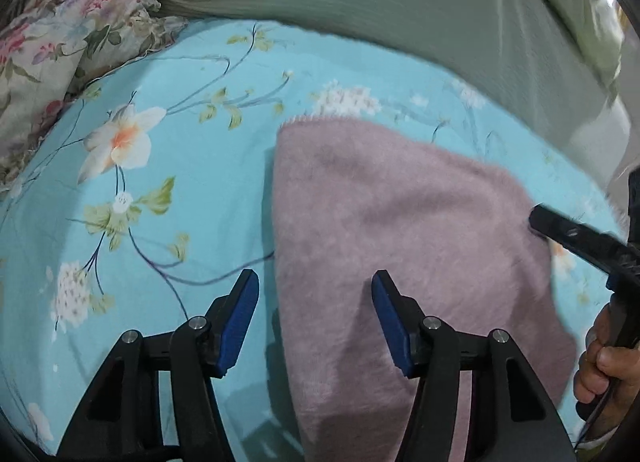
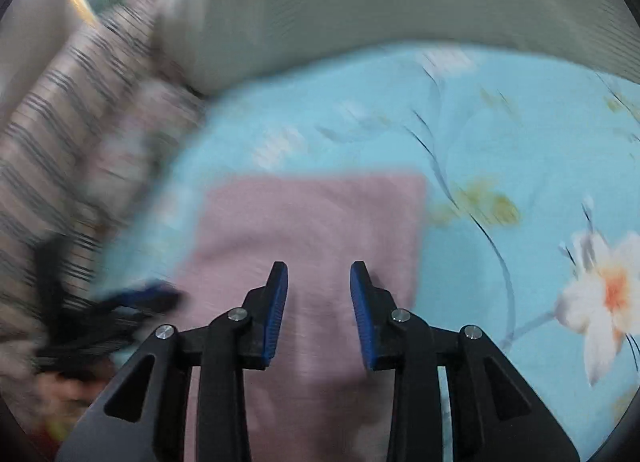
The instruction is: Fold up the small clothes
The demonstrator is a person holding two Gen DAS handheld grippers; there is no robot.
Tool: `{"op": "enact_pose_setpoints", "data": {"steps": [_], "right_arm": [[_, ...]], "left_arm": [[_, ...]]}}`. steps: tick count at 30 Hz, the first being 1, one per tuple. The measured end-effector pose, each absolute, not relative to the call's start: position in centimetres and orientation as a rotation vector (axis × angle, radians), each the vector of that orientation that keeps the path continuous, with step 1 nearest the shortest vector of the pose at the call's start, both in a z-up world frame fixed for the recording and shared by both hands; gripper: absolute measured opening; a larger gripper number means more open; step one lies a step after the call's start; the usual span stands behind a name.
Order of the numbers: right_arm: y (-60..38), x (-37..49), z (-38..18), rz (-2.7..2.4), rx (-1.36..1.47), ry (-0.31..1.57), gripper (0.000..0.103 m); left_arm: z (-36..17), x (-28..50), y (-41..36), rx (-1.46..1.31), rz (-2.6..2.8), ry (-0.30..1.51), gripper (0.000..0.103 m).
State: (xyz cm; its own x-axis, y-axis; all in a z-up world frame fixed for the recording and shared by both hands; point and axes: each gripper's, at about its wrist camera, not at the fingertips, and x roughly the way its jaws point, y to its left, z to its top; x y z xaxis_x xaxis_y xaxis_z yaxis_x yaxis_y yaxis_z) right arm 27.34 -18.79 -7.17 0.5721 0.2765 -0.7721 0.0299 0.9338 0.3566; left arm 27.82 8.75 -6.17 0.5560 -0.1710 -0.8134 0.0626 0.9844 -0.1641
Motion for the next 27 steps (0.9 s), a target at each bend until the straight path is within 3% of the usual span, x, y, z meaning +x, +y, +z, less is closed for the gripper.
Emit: {"op": "enact_pose_setpoints", "data": {"steps": [3, 12, 21, 27], "right_arm": [[-20.5, 27.1, -9.7, 0.137, 0.425, 0.954, 0.025], [-20.4, 25.6, -7.6, 0.093, 0.398, 0.959, 0.028], [-16.2, 17.4, -3.6, 0.200, 0.360, 0.903, 0.029], [-14.3, 12.8, -5.0, 0.192, 0.338, 0.967, 0.029]], "left_arm": [[-7.1, 27.8, 8.6, -0.127, -0.155, 0.979, 0.060], [-5.7, 25.7, 7.9, -0.078, -0.123, 0.967, 0.058], [-4.3, 19.0, 8.0, -0.014, -0.090, 0.939, 0.058], [-4.8, 15.2, 7.8, 0.007, -0.099, 0.956, 0.060]]}}
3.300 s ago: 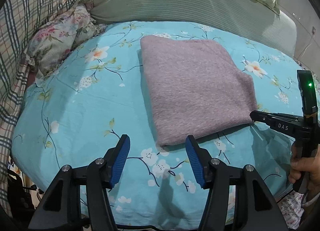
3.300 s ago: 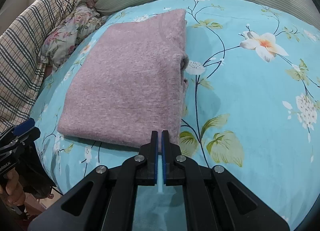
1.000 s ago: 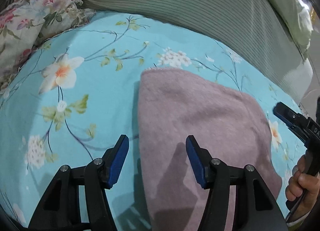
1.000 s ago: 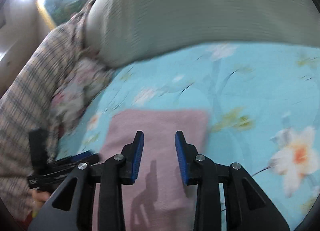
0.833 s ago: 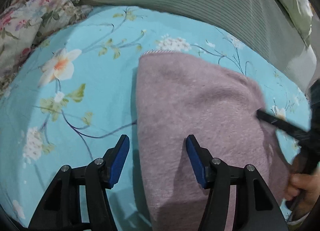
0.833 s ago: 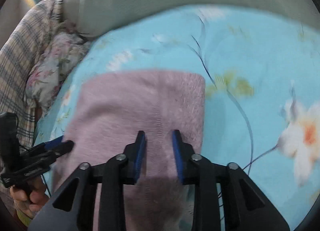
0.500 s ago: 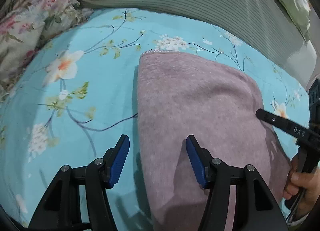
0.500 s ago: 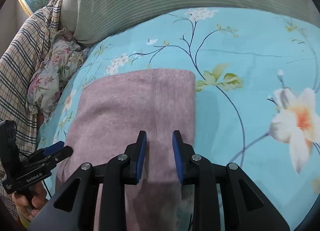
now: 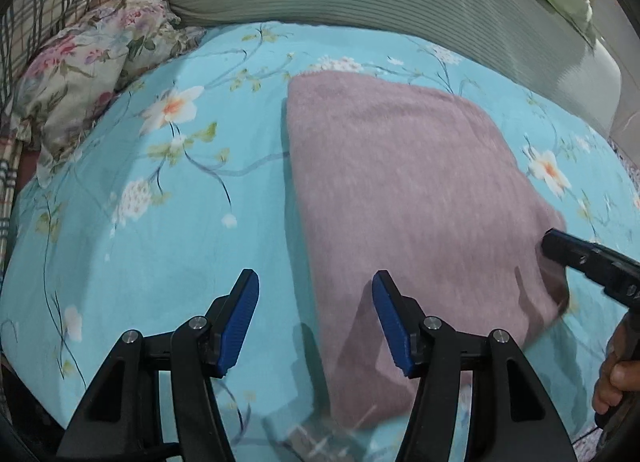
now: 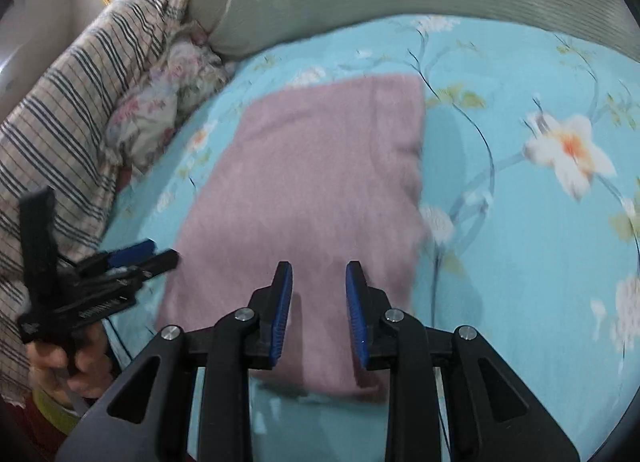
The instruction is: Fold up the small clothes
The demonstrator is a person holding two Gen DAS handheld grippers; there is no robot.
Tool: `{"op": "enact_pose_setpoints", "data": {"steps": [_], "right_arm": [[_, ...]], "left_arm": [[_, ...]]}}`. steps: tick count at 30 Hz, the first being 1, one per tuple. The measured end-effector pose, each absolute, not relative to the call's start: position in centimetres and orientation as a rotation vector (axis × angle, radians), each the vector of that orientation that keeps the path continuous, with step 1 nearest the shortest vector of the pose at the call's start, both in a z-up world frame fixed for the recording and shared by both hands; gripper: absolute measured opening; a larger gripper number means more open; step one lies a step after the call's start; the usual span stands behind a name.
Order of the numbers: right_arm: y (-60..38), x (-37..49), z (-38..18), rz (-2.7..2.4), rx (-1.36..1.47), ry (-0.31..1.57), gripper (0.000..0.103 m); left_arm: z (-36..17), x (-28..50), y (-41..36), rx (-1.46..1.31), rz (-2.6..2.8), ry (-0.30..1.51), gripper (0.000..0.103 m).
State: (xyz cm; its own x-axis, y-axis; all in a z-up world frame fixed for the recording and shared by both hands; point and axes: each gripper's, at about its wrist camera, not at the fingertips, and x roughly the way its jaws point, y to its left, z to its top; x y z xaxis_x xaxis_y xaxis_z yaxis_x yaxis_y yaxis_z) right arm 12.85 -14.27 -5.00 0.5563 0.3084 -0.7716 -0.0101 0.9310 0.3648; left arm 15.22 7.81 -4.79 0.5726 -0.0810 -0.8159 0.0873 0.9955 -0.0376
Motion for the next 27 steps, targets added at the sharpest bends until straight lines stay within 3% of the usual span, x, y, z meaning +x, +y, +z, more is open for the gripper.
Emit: {"op": "enact_pose_setpoints", "data": {"steps": [9, 13, 21, 27], "right_arm": [[-14.9, 8.8, -5.2, 0.168, 0.356, 0.974, 0.030], [-14.7, 8.1, -4.6, 0.169, 0.347, 0.958, 0.037], [-13.4, 6.5, -4.3, 0.187, 0.333, 0.947, 0.039], [-13.8, 5.6, -4.1, 0.164, 0.335, 0.937, 0.046]], "left_arm": [[-5.4, 11.2, 7.4, 0.055, -0.103, 0.974, 0.061], [-5.3, 10.3, 7.7, 0.049, -0.095, 0.977, 0.064], [-4.7, 8.5, 8.2, 0.065, -0.072, 0.956, 0.070], [-4.6, 7.7, 8.0, 0.046, -0.102, 0.950, 0.074]]}}
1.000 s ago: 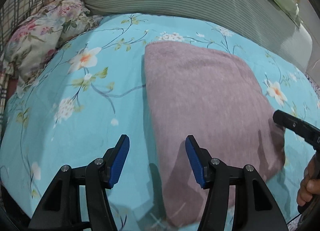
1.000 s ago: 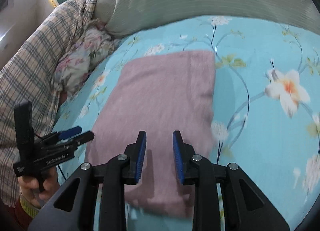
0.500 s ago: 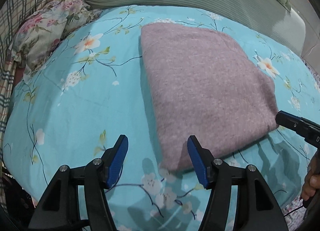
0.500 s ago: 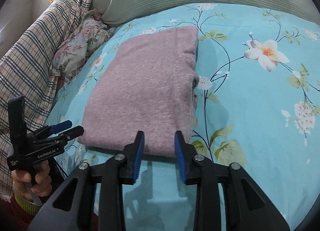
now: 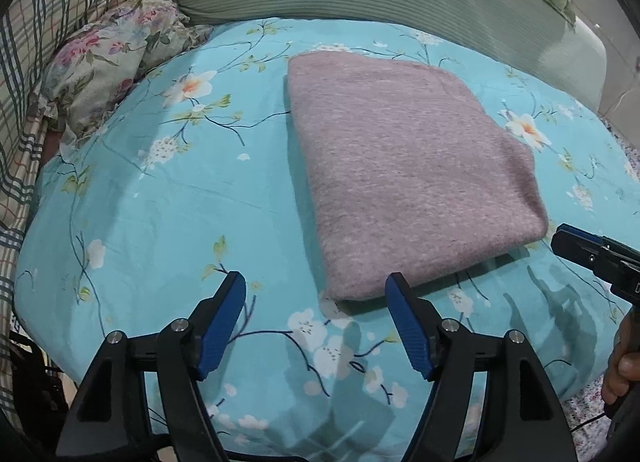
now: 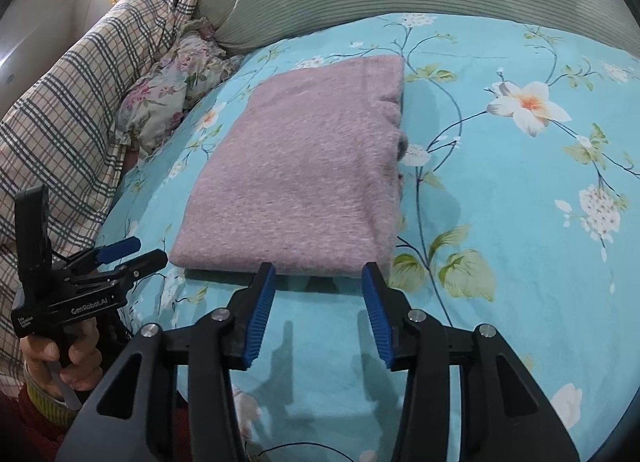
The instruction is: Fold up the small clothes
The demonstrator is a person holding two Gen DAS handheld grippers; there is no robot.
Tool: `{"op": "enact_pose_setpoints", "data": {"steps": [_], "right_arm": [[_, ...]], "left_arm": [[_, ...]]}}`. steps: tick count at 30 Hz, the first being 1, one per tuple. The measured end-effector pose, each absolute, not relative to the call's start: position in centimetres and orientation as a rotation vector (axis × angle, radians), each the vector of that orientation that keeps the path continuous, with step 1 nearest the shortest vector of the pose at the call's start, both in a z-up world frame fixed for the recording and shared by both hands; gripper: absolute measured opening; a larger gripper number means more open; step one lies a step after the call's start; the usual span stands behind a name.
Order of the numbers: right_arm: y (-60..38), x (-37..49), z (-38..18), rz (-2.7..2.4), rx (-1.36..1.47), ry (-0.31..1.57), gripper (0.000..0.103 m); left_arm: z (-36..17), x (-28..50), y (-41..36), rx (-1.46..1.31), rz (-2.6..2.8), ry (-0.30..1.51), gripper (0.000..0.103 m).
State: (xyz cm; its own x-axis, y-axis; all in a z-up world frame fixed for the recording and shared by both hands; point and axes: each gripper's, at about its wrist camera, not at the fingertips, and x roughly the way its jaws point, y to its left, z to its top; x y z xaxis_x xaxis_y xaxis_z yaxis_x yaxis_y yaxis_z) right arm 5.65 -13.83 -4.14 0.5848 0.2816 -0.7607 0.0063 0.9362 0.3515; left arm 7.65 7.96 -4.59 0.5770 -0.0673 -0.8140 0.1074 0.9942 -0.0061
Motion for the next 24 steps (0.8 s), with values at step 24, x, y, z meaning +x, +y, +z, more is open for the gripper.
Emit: {"op": "enact_pose_setpoints", "data": {"steps": [24], "right_arm": [[-18.1, 11.6, -8.0, -0.059, 0.276, 0.959, 0.053]], "left_arm": [[-7.9, 12.0, 7.6, 0.055, -0.043, 1.022, 0.079]]}}
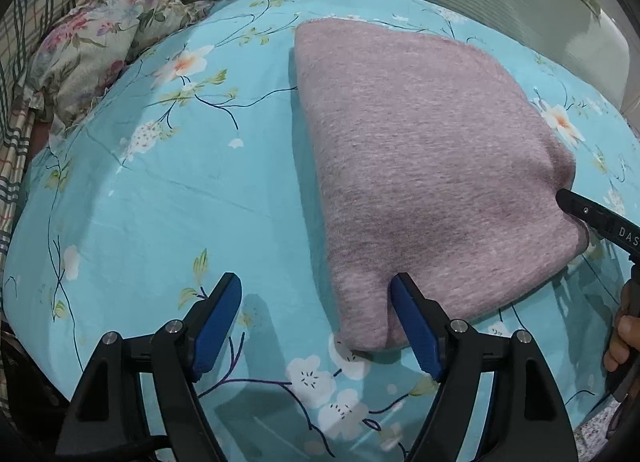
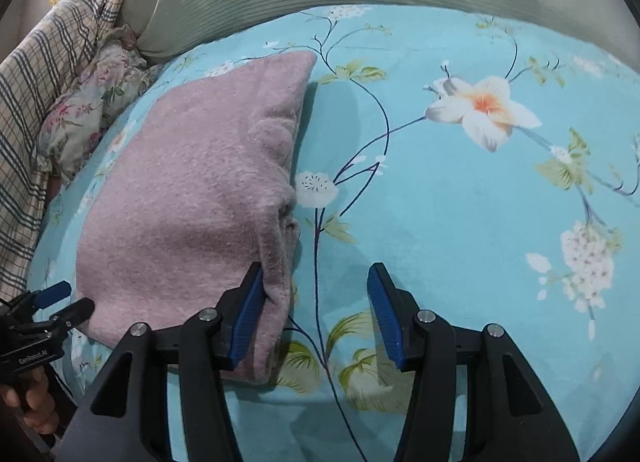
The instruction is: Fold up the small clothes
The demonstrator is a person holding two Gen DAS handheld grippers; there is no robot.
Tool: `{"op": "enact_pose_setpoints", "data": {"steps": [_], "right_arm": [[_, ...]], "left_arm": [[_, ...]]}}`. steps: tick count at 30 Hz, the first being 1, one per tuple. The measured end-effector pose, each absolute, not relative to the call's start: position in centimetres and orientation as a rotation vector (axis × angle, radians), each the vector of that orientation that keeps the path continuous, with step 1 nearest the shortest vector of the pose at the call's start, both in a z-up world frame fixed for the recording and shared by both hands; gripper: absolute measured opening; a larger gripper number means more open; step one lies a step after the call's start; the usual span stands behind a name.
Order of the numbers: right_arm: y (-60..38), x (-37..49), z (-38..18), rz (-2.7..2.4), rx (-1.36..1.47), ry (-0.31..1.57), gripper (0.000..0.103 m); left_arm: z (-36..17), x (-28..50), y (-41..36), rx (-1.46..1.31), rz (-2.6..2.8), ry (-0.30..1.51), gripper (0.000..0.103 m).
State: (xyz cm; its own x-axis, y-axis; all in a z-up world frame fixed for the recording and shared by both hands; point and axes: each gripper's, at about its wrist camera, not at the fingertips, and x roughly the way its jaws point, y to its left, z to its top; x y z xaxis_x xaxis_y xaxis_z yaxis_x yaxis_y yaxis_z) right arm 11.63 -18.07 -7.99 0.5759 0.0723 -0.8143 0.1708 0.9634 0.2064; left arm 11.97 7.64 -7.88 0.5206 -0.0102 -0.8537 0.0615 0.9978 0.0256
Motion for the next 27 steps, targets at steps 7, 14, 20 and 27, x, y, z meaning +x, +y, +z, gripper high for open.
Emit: {"op": "enact_pose_setpoints", "data": {"steps": [7, 14, 20, 27], "right_arm": [[-16.7, 8.4, -6.0, 0.029, 0.308, 0.927, 0.055], [-14.6, 5.4, -5.1, 0.113, 0.307, 0.944, 0.072], [-12.7, 3.1, -5.1, 0.169, 0.277, 0.961, 0.080], [-11.6, 1.6, -5.3, 0.190, 0.252, 0.977, 0.087]], "left_arm": [[-7.1, 10.5, 8.2, 0.021, -0.041, 1.019, 0.080], [-6.5, 8.5, 8.6, 0.038, -0.006, 1.004, 0.081], [-6.4, 5.8, 8.5, 0.125, 0.027, 0.976, 0.082], [-5.9, 2.9, 8.4, 0.162, 0.007, 0.950, 0.083]]}}
